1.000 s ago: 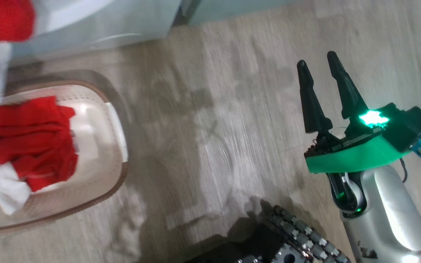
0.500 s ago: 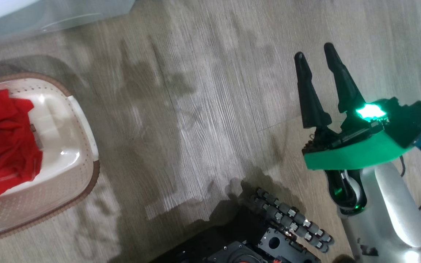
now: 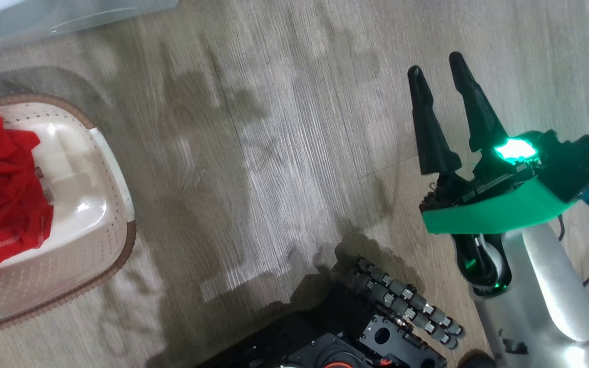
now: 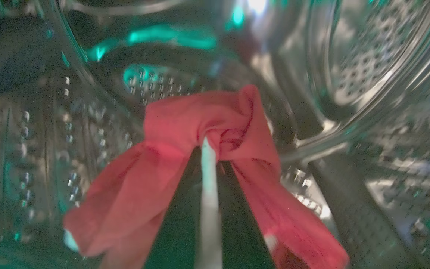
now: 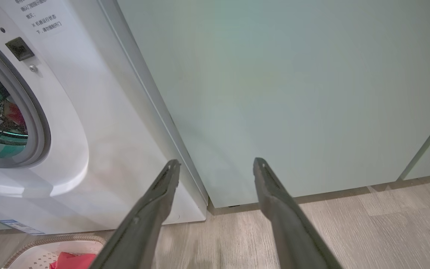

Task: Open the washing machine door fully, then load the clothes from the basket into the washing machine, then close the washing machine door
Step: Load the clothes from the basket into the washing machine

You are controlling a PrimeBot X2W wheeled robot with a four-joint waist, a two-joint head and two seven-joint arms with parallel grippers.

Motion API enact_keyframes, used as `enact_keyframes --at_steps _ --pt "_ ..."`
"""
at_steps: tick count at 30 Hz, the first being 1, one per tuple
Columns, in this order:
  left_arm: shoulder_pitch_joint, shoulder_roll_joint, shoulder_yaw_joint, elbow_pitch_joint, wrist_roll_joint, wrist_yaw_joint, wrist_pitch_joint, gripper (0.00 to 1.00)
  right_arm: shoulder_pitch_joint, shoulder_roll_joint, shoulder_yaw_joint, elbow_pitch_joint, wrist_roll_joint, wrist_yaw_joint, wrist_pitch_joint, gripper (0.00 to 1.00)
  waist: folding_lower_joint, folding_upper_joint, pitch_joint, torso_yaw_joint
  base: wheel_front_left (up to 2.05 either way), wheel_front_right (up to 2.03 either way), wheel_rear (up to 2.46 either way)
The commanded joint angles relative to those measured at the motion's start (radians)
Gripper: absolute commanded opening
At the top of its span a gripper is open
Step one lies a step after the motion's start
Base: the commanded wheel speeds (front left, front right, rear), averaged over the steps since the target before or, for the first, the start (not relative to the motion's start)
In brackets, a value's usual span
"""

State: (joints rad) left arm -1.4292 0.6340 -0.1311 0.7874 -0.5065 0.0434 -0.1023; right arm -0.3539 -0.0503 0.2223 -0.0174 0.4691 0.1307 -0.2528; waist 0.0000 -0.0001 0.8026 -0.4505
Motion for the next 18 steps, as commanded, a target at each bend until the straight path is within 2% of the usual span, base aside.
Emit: enact_keyframes --at_steps 1,4,5,6,7,18 --pt "0.004 0.054 0.003 -0.013 0.003 -0.012 0.01 0.0 0.008 0.0 0.013 -0.031 0.011 0.0 -0.009 1.0 0.0 0.0001 0.002 0.0 0.0 0.0 0.0" --pt "0.021 0.053 -0.011 0.016 -0.001 -0.029 0.032 0.02 0.005 0.0 0.011 -0.03 0.013 0.0 -0.009 1.0 0.0 0.0001 0.003 0.004 0.0 0.0 0.0" --pt "0.026 0.055 -0.019 0.022 0.004 -0.032 0.038 0.33 0.004 0.0 0.011 -0.029 0.013 0.0 -0.009 1.0 0.0 0.0001 0.003 0.005 0.0 0.0 0.0" --pt "0.03 0.056 -0.027 0.027 0.009 -0.034 0.043 0.75 0.003 0.0 0.01 -0.028 0.013 0.0 -0.009 1.0 0.0 0.0001 0.002 0.006 0.0 0.0 0.0" --pt "0.033 0.058 -0.036 0.03 0.017 -0.033 0.046 1.0 0.002 0.0 0.01 -0.027 0.013 0.0 -0.009 1.0 0.0 0.0001 0.002 0.007 0.0 0.0 0.0" --pt "0.121 0.03 -0.113 0.032 0.08 -0.007 -0.019 1.0 0.005 0.0 -0.009 -0.011 -0.008 0.0 -0.009 1.0 0.0 0.0001 -0.058 0.043 0.0 0.0 0.0"
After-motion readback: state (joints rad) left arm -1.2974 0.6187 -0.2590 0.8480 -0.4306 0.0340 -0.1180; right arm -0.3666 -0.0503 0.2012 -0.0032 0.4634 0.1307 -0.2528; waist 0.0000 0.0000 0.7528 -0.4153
